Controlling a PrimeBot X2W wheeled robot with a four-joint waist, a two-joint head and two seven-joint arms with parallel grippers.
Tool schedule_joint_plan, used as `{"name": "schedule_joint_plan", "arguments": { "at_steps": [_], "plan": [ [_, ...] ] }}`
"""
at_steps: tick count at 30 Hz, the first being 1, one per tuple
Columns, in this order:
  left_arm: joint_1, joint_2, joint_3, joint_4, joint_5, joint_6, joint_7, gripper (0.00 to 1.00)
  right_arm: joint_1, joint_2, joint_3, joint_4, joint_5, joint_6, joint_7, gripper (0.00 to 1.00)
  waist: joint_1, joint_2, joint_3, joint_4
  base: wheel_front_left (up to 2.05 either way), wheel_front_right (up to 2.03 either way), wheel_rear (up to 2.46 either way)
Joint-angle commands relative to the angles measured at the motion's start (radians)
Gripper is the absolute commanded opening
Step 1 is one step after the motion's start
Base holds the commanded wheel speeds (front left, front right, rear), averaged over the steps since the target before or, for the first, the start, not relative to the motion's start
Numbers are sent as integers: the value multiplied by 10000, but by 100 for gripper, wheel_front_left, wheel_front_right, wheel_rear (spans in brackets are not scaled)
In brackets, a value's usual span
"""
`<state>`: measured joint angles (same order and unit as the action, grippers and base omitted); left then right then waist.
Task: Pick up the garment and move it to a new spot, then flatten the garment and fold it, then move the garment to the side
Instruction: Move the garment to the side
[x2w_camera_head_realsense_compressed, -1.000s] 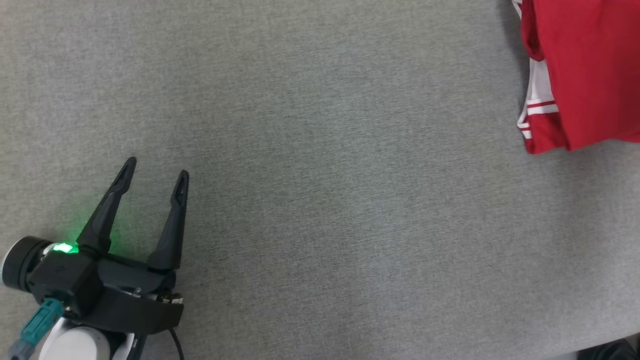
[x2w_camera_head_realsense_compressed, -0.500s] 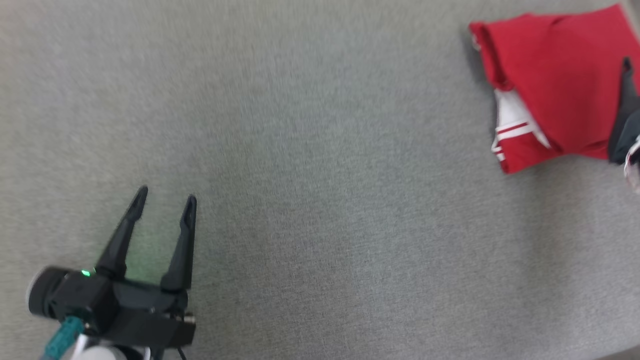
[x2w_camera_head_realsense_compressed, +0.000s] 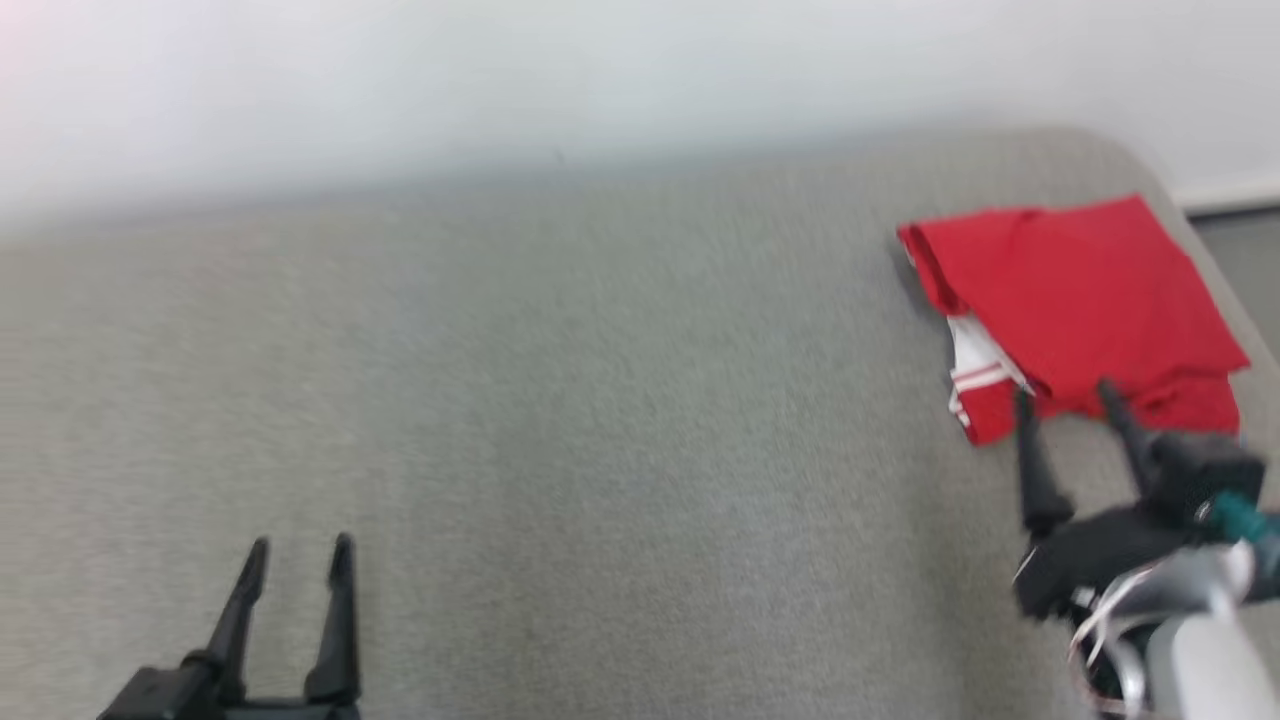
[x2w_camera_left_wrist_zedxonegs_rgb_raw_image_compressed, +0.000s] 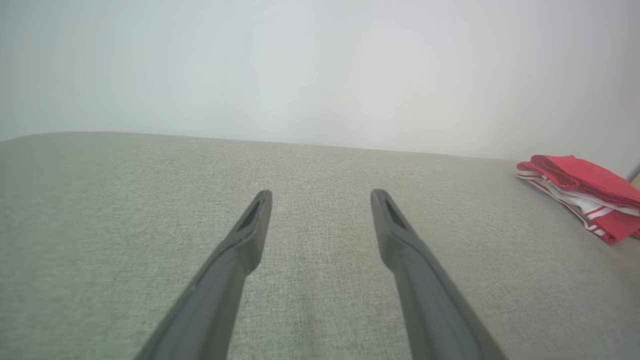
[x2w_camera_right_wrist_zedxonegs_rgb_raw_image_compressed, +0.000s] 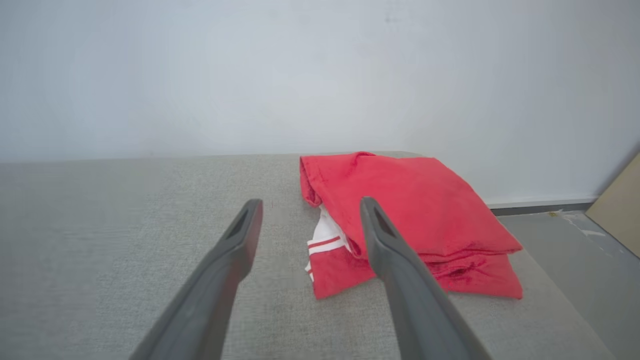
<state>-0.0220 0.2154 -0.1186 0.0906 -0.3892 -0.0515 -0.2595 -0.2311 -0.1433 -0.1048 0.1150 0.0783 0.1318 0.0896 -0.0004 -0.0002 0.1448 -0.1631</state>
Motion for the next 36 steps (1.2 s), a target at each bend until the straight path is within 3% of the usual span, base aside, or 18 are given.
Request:
{"name": "schedule_joint_plan", "arguments": {
  "at_steps": [1,7,14,36],
  "plan": [
    [176,-58,75,69,-58,85,-48,100,272,84,76,-35,103,-23,-140,100,4,2,-1353,893,0,0,0],
    [528,-164,757,288,-90,482,-57,100,1196,744,324,-146,760,-23,-888,100,4,2,-1812,1501,0,0,0],
    [842,-246,889,686,111,636,-53,100,2177,909,728,-57,1130,-23,-1188,100,4,2,-2105,2037,0,0,0],
    [999,-251,543,1680,245,16,-56,100,2654,931,498,244,1015,-23,-634,100,4,2,-2164,1644,0,0,0]
  ]
}}
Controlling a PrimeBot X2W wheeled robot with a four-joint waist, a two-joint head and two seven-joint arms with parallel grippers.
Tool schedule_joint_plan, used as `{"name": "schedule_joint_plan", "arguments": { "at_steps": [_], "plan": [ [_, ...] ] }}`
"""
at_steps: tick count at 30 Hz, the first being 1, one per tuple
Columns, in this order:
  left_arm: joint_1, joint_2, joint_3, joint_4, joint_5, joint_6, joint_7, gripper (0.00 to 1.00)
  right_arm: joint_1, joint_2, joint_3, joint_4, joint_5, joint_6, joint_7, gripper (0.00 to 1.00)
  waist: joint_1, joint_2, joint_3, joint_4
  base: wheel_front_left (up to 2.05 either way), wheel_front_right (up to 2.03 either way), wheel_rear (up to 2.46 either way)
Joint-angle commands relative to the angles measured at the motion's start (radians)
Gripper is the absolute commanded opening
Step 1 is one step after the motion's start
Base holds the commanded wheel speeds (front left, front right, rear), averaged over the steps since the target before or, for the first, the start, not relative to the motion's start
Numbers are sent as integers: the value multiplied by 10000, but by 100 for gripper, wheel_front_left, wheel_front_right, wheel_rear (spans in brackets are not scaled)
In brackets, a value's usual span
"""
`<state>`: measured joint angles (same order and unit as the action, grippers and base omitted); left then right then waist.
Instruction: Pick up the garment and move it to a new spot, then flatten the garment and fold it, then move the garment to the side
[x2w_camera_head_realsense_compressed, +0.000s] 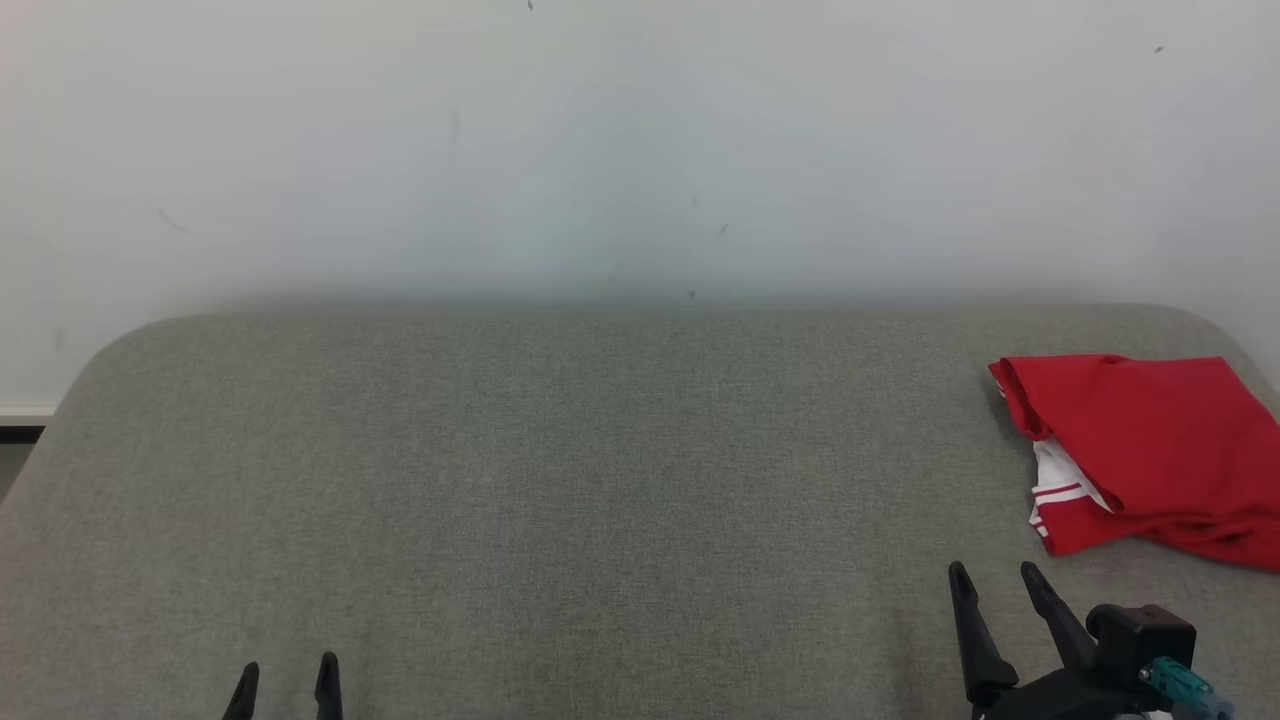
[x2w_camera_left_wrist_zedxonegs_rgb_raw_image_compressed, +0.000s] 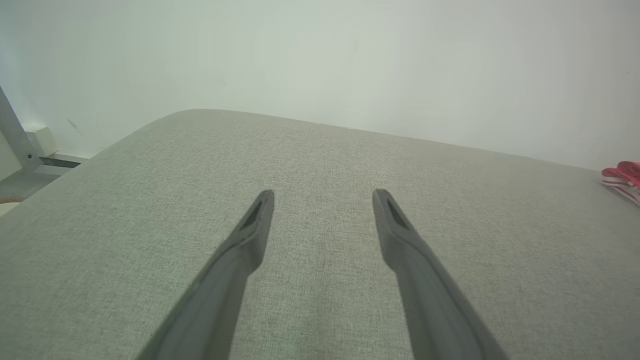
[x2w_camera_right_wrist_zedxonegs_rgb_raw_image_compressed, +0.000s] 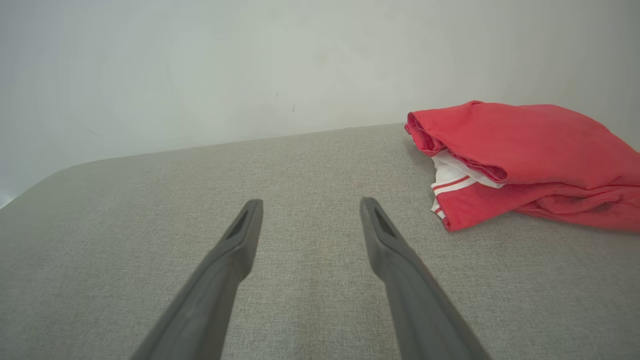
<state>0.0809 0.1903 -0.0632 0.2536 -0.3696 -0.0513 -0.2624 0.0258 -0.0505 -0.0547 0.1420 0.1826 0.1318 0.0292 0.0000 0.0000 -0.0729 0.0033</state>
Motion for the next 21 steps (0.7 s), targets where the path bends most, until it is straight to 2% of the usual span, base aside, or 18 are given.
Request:
{"name": "schedule_joint_plan", "arguments": {
  "at_steps": [1,21],
  "plan": [
    [-49,9,-23,82,54,5,-27,100,73,2,1,-54,9,-23,-30,100,0,0,23,-48,0,0,0],
    [-221,62,-117,283,-193,-109,-23,100,143,5,75,-110,188,-23,5,100,0,0,187,-84,0,0,0]
  ]
}}
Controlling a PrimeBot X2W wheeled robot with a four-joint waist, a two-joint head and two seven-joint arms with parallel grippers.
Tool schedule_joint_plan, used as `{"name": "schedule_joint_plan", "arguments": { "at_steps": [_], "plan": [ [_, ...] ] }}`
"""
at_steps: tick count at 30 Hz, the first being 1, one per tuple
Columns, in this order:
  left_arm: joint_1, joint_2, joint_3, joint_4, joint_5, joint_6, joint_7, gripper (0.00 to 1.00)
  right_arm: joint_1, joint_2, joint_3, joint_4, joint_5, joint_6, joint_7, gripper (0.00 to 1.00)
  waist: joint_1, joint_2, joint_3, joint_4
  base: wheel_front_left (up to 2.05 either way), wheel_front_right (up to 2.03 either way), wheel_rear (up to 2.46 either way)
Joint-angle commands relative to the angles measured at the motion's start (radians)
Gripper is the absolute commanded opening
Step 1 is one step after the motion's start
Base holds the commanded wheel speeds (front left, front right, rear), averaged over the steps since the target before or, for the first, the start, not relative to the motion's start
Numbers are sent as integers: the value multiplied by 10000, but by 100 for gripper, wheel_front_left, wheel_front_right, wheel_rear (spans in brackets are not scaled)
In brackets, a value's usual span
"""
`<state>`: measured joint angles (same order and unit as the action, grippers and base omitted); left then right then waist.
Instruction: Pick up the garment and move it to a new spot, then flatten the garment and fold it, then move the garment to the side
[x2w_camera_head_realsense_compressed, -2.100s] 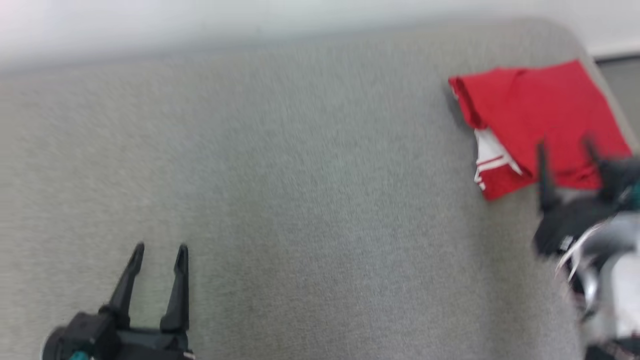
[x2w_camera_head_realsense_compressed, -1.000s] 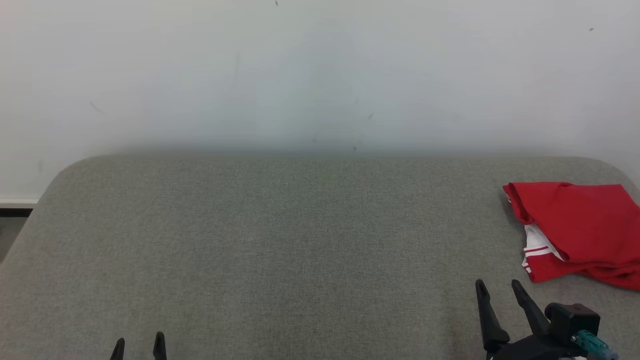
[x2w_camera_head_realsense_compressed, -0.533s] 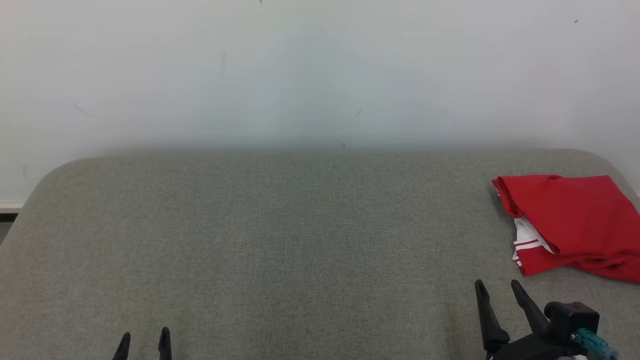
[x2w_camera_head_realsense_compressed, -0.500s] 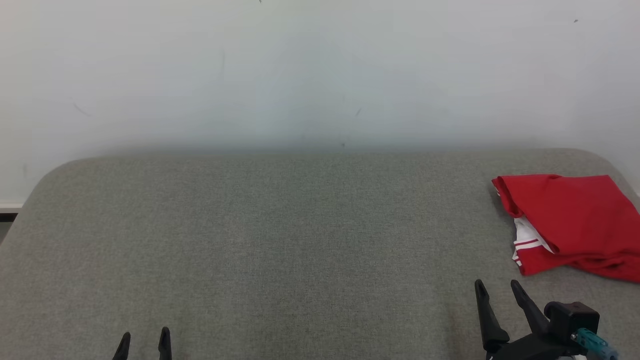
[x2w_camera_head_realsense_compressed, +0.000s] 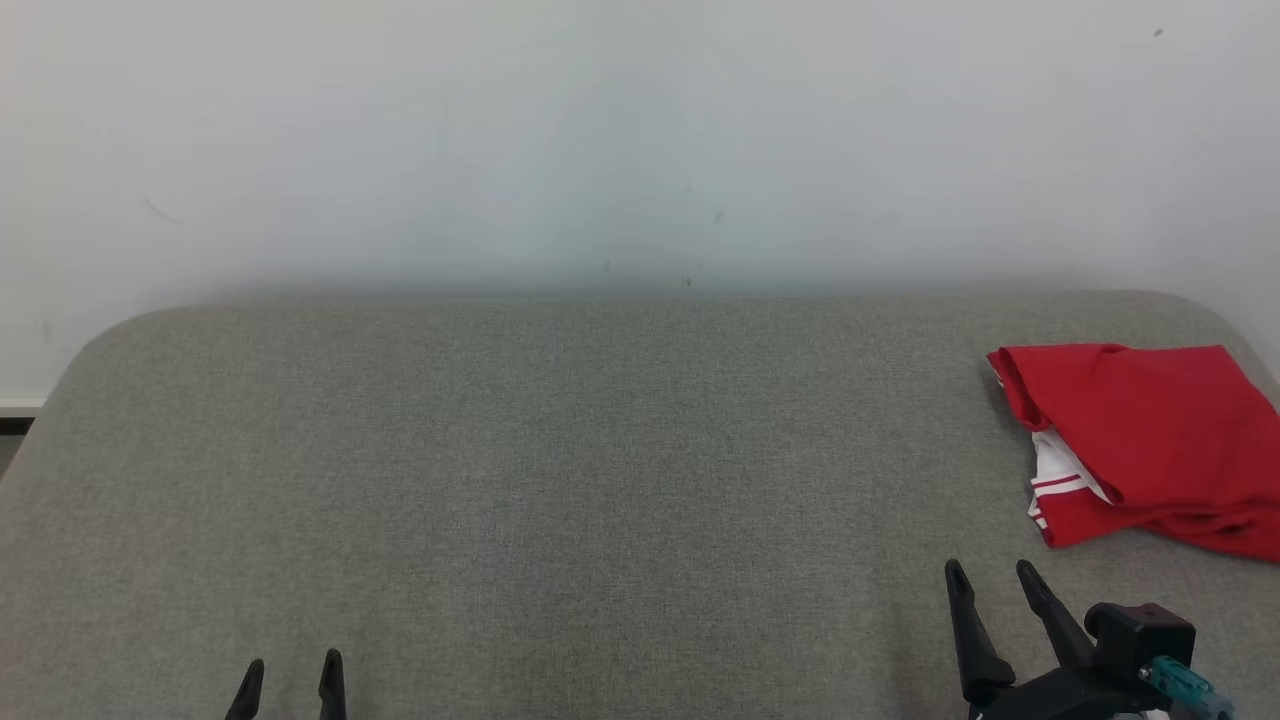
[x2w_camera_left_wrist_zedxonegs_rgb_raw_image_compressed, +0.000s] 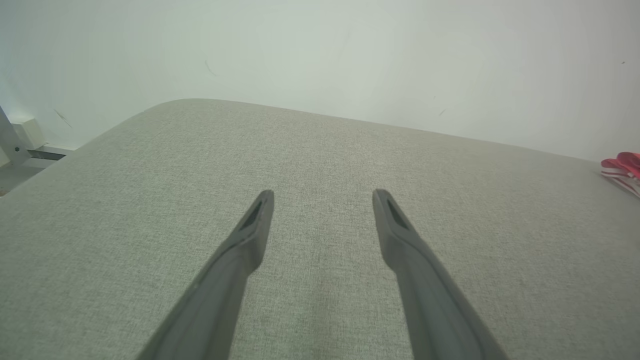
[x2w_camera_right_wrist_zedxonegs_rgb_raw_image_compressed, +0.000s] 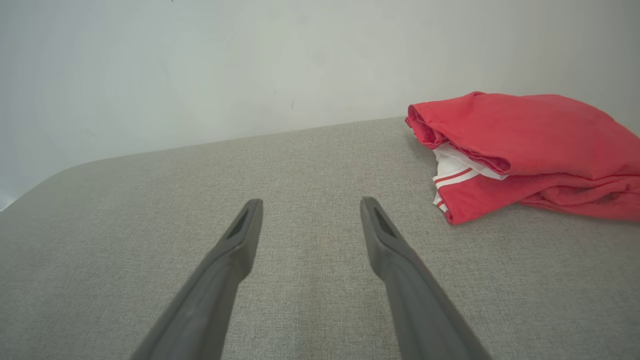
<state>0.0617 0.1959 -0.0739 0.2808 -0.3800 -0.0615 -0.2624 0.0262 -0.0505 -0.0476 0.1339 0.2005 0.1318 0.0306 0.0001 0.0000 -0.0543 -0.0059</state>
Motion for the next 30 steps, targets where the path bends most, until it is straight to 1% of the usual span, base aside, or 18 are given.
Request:
{"name": "schedule_joint_plan", "arguments": {
  "at_steps": [1,7,8,11,30],
  "plan": [
    [-35,5,-15,13,-91,-10,-24,100,135,5,1,-34,14,-23,-6,100,-1,0,6,17,0,0,0],
    [-66,-12,-21,26,-98,-3,-25,100,94,5,64,-29,93,-23,13,100,-1,0,28,62,0,0,0],
    [-4,-15,-17,18,-6,-4,3,0,-1,2,44,25,25,0,15,0,0,0,29,62,0,0,0],
    [54,-96,-53,255,-39,-5,62,0,33,17,24,326,61,0,61,0,0,0,32,63,0,0,0],
    [-345,-428,493,34,-3055,-177,1095,0,-141,12,-70,306,3548,-3,130,0,0,0,113,62,0,0,0]
  ]
}}
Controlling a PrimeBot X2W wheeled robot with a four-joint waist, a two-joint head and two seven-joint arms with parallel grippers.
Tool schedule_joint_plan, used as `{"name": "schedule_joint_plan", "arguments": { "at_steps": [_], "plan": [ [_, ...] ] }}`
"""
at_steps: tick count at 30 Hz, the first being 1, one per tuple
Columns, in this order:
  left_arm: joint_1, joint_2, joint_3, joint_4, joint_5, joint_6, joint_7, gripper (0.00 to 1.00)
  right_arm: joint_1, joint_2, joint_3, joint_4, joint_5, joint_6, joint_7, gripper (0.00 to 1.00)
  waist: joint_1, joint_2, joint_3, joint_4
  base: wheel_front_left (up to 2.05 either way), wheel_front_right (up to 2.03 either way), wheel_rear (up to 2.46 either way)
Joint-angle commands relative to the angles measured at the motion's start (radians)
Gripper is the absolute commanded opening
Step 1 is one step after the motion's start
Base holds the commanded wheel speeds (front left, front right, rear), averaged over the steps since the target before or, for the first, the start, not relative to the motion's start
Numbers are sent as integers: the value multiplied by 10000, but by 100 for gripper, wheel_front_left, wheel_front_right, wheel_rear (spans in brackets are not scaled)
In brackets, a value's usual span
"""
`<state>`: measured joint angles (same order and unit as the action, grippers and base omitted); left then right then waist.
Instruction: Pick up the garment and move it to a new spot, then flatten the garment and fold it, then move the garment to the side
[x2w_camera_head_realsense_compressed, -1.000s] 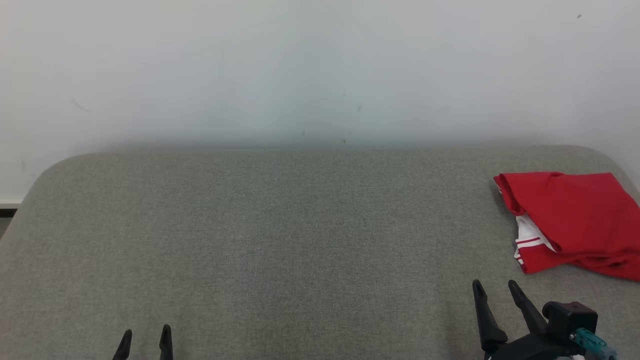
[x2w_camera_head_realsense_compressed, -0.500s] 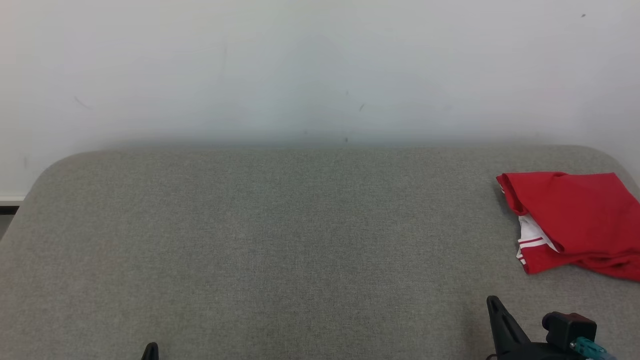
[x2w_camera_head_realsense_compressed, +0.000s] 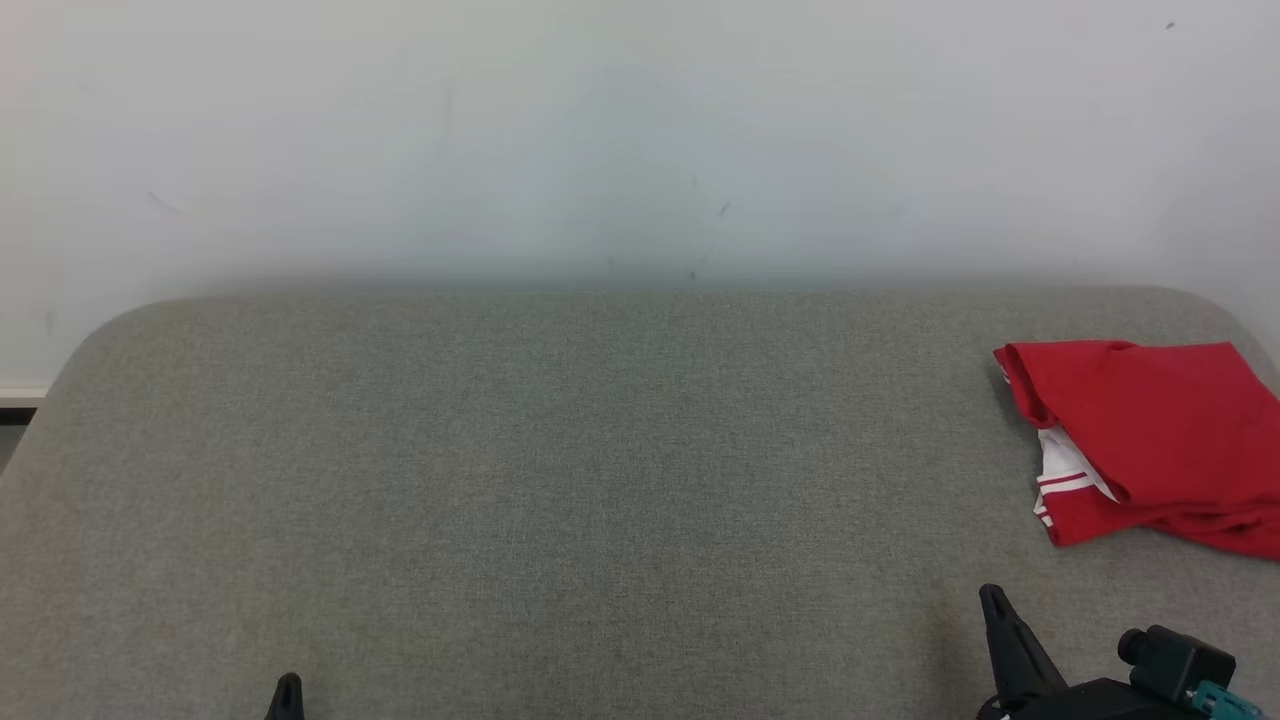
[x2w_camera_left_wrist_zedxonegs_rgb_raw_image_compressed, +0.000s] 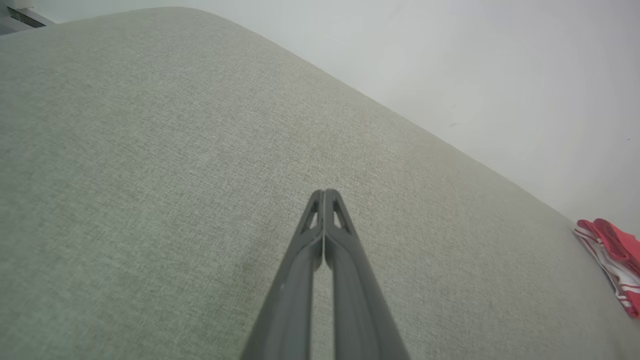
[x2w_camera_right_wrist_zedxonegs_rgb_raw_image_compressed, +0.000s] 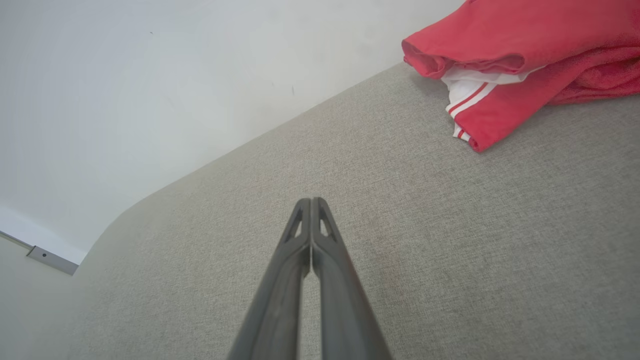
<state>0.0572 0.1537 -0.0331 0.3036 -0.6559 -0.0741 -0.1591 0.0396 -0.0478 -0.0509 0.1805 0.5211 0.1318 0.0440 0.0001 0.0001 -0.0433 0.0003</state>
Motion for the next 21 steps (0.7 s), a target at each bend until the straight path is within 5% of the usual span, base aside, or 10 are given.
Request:
{"name": "schedule_joint_plan", "arguments": {
  "at_steps": [1,21],
  "plan": [
    [-319,-21,109,-207,-437,-59,113,0,-283,-15,-41,-162,505,-3,-2,0,0,-1,8,0,0,0,0],
    [-612,-289,532,-387,-2841,-199,919,0,-409,-20,-115,-177,3267,-6,51,0,0,-1,90,-1,0,0,0]
  ]
}}
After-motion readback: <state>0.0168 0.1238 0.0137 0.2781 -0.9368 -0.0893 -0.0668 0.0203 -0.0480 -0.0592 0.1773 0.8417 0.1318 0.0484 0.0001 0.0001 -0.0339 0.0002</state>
